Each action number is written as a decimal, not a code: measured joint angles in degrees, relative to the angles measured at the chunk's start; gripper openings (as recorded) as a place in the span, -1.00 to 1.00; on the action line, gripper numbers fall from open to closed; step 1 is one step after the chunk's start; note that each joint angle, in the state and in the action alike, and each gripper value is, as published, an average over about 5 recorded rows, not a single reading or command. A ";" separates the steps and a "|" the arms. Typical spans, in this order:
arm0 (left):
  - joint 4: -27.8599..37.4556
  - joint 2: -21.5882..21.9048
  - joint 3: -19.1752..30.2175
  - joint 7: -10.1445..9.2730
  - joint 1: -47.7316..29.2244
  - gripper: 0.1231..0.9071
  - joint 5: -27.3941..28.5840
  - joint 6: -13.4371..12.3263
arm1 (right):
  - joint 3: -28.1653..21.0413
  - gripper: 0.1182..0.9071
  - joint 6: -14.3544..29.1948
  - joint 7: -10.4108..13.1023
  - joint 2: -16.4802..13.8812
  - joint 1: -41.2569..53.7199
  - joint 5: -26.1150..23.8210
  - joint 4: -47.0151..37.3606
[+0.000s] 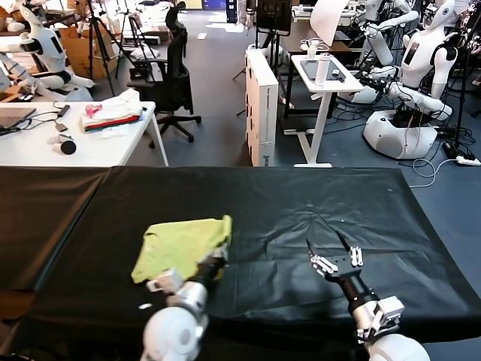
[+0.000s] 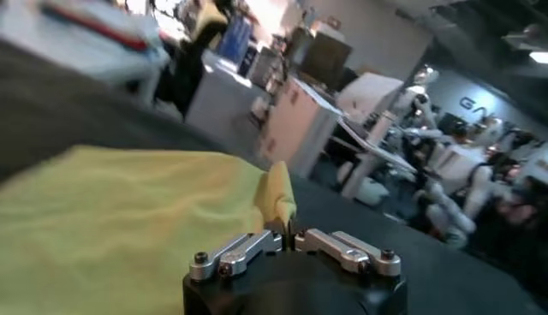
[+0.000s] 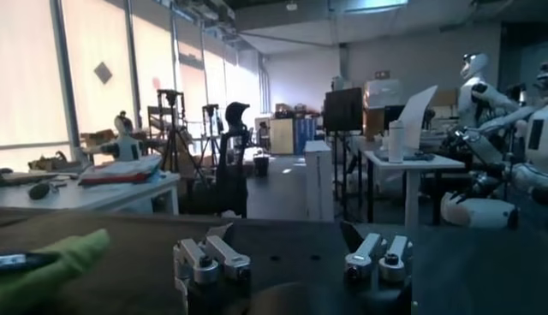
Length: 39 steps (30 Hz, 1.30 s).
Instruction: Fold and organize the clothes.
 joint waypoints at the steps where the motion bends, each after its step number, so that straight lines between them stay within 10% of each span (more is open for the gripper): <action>1: 1.34 -0.78 0.88 0.12 -0.36 -0.83 0.65 -0.09 | -0.20 1.00 -0.99 -0.04 -0.16 0.13 0.21 0.22; 15: 0.20 0.08 4.32 7.79 -0.98 0.92 11.15 -2.32 | -7.91 1.00 -17.16 -0.41 -1.53 9.65 15.24 -2.12; 32: -8.47 6.00 -5.89 8.20 0.47 1.00 14.85 -9.04 | -24.10 0.94 -23.70 2.50 4.31 25.92 25.41 -11.64; 39: -9.57 6.34 -7.86 8.11 1.67 1.00 14.54 -9.06 | -24.11 -0.01 -22.81 1.65 5.03 26.39 25.70 -13.35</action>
